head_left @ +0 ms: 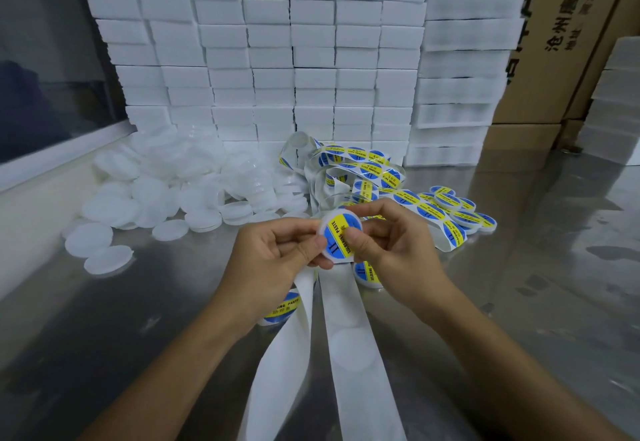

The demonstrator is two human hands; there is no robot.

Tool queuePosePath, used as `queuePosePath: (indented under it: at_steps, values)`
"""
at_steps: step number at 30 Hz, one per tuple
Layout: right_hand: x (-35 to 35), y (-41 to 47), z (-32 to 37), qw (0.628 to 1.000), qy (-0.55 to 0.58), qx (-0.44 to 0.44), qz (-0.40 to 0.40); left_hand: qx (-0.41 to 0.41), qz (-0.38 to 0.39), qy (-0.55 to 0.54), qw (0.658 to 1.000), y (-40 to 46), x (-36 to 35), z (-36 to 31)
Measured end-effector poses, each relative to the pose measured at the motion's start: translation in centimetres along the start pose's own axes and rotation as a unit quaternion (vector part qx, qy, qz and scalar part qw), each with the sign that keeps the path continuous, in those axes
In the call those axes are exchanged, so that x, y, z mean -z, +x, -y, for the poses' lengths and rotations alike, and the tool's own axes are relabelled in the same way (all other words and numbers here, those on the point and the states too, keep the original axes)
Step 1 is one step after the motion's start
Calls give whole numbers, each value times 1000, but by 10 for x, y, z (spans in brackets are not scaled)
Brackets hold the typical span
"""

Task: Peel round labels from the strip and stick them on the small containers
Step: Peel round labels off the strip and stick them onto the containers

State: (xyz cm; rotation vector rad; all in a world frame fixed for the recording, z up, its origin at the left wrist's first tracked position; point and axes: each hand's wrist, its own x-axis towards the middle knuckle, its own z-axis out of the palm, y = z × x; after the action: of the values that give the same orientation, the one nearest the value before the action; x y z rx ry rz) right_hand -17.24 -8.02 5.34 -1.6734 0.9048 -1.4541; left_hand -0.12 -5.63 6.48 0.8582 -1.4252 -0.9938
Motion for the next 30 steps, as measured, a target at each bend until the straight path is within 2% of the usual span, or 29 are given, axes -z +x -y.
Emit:
queuePosePath:
  at_steps: [6, 12, 16, 18, 19, 22, 23, 25, 27, 30]
  values:
    - [1, -1, 0, 999, -16, 21, -25, 2, -38, 9, 999, 1, -4, 2]
    - [-10, -10, -9, 981, -167, 94, -11, -4, -83, 4, 997, 3, -2, 4]
    - [-7, -10, -11, 979, -184, 89, -19, -20, -73, 18, 997, 3, -3, 5]
    - [-7, -9, -12, 980, -183, 76, -27, -58, -76, 69, 993, 2, -4, 7]
    - [-6, -8, -12, 980, -184, 66, -39, -96, -90, 131, 983, 2, -2, 9]
    - [4, -2, -16, 978, -196, 17, -62, -191, -141, 357, 903, 3, 5, 16]
    - [9, 0, -18, 977, -204, 1, -70, -182, -149, 401, 885, 3, 7, 17]
    - [20, 4, -22, 969, -224, -21, -99, -116, -150, 440, 877, 2, 9, 17]
    - [33, 9, -26, 960, -235, -32, -146, -66, -131, 446, 883, 0, 8, 18]
    - [54, 19, -30, 955, -201, -35, -214, -53, -104, 420, 900, -1, 6, 18]
